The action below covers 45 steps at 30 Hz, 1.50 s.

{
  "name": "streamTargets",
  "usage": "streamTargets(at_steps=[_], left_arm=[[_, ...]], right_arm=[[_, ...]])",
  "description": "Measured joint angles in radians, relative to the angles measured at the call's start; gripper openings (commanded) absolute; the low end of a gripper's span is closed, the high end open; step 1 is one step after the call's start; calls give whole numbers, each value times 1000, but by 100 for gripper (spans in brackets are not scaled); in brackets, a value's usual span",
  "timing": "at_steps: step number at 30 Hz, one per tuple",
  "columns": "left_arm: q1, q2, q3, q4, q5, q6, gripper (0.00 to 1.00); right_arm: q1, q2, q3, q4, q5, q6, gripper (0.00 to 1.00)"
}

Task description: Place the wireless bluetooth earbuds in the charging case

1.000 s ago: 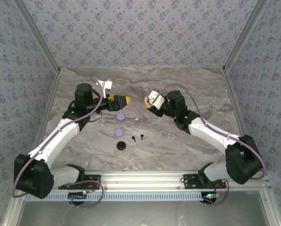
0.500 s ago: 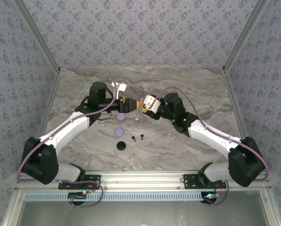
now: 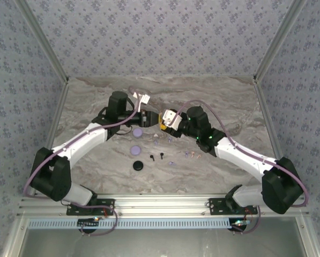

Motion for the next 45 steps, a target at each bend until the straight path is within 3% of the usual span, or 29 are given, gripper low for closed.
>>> streamTargets(at_steps=[11, 18, 22, 31, 36, 45], left_arm=[[-3, 18, 8, -3, 5, 9, 16], [-9, 18, 7, 8, 6, 9, 12], [-10, -10, -35, 87, -27, 4, 10], [-40, -183, -268, 432, -208, -4, 5], [-98, -226, -307, 564, -275, 47, 3], [-128, -245, -308, 623, -308, 104, 2]], right_arm=[[-2, 0, 2, -23, 2, 1, 52], [-20, -5, 25, -60, -37, 42, 88], [-68, -48, 26, -86, -100, 97, 99], [-243, -218, -35, -18, -373, 394, 100], [-244, -201, -30, 47, -451, 521, 98], [-232, -100, 61, 56, -478, 574, 95]])
